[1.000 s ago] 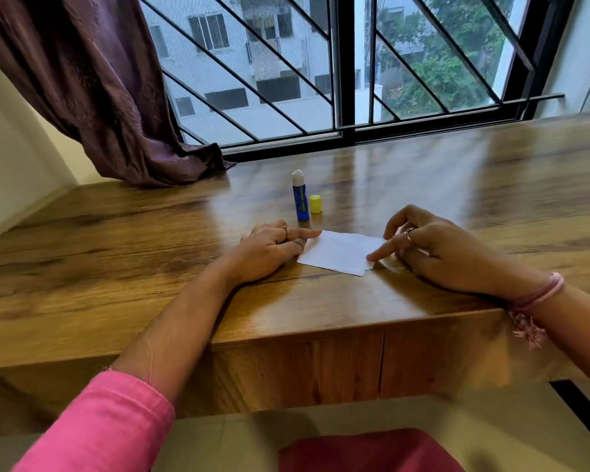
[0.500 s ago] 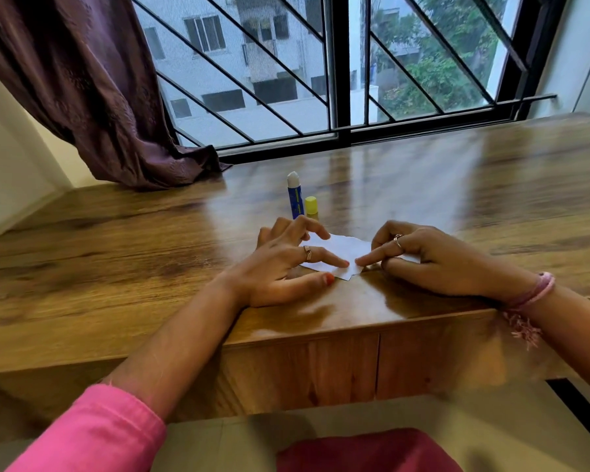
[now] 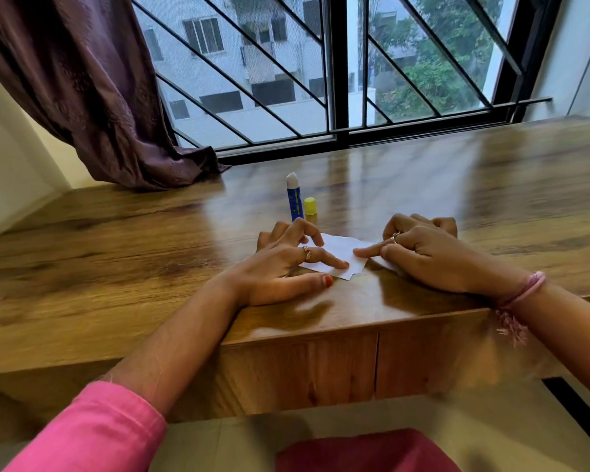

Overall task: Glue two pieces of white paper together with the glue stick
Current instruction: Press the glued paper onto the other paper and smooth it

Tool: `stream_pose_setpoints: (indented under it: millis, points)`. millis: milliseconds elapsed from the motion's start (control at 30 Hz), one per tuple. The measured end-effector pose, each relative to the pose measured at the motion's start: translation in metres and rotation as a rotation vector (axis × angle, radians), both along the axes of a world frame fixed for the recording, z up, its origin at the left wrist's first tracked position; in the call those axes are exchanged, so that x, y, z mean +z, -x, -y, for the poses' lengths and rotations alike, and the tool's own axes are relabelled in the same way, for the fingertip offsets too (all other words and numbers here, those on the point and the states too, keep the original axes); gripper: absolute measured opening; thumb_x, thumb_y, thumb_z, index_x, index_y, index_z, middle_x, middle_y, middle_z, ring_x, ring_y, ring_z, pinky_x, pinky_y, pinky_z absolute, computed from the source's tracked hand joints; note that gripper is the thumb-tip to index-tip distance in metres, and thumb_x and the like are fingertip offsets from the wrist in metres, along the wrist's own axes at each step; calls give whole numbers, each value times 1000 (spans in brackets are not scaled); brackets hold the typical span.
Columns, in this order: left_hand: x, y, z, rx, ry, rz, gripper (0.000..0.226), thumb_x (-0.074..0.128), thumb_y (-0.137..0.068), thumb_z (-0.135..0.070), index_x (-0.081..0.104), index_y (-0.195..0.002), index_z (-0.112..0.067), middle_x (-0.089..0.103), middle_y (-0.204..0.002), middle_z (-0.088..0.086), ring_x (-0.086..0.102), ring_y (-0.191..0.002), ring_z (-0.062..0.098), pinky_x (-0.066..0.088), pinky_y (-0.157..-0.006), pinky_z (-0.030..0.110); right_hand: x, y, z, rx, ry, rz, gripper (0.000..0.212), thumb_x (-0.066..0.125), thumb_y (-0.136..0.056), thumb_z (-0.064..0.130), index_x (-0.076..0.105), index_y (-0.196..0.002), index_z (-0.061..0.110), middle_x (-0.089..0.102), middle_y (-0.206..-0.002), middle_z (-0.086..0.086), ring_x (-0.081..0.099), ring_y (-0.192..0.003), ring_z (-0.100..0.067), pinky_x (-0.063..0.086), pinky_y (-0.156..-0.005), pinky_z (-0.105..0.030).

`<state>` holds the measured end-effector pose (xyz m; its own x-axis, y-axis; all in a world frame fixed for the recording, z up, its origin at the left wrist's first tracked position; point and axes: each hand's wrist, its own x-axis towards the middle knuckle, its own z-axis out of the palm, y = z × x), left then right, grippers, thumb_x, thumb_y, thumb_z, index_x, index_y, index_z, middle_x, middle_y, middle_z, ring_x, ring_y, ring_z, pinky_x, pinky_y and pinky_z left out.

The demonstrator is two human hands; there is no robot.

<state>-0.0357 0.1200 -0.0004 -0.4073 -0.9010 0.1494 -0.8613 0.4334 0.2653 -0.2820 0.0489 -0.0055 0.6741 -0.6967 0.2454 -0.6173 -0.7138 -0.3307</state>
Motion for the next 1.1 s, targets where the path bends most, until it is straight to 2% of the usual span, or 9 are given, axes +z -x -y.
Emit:
stream_pose_setpoints:
  millis: [67,267,433,567,633,733,867,1000,1100]
  points:
    - [1,1,0,2,-12,-9,33,42,-85,-59,51,-116,-62,33,-115,-17,27,-113,7,15,-95,31,-1,-1,5,-72,29,-29,35,28,-94,46,55,-111,59,42,-90,21,39,-99,-4,16,-84,-32]
    - [3,2,-2,7,-26,-18,34,41,-85,-56,52,-117,-60,32,-113,-15,25,-109,6,14,-93,28,-2,-3,10,-187,98,-70,81,0,-65,76,63,-108,53,40,-88,21,34,-97,-3,13,-79,-34]
    - [4,1,-2,1,-33,-33,37,42,-85,-50,54,-120,-55,33,-115,-13,27,-112,8,17,-96,33,-1,-2,8,-180,-6,-56,54,8,-72,68,49,-107,67,43,-99,14,34,-101,-7,14,-82,-35]
    - [3,0,-1,28,-43,-74,37,42,-84,-45,57,-117,-53,36,-117,-13,29,-115,9,16,-95,32,2,0,10,-142,-97,1,32,26,-95,49,52,-95,68,50,-105,13,41,-108,-9,12,-75,-30]
    - [3,0,-1,31,-39,-81,36,42,-84,-44,58,-115,-54,36,-118,-13,29,-116,9,15,-94,31,4,3,8,-80,-175,199,37,35,-97,34,61,-93,59,56,-104,9,51,-109,-10,22,-98,-36]
    - [3,1,-1,32,-36,-87,37,44,-83,-42,58,-115,-54,36,-121,-14,29,-116,8,14,-95,31,10,4,-5,15,-210,456,29,49,-93,16,70,-97,35,61,-104,0,58,-103,-18,41,-99,-44]
    - [2,0,0,21,-18,-71,38,45,-81,-41,57,-115,-55,33,-124,-15,28,-116,8,15,-97,34,3,0,-13,88,64,231,23,51,-92,27,61,-109,39,62,-112,16,47,-112,-6,29,-101,-43]
    - [1,-3,3,4,-11,-65,37,45,-83,-43,56,-116,-55,30,-126,-14,26,-117,9,16,-97,34,-1,-5,-12,198,66,11,32,41,-96,37,44,-127,46,44,-127,26,25,-122,7,11,-90,-19]
    - [-2,-4,5,-5,2,-64,35,46,-83,-44,57,-115,-54,30,-128,-14,25,-118,8,16,-95,33,-3,-3,-10,206,37,-34,35,33,-96,43,40,-130,48,44,-128,21,22,-115,12,12,-91,-19]
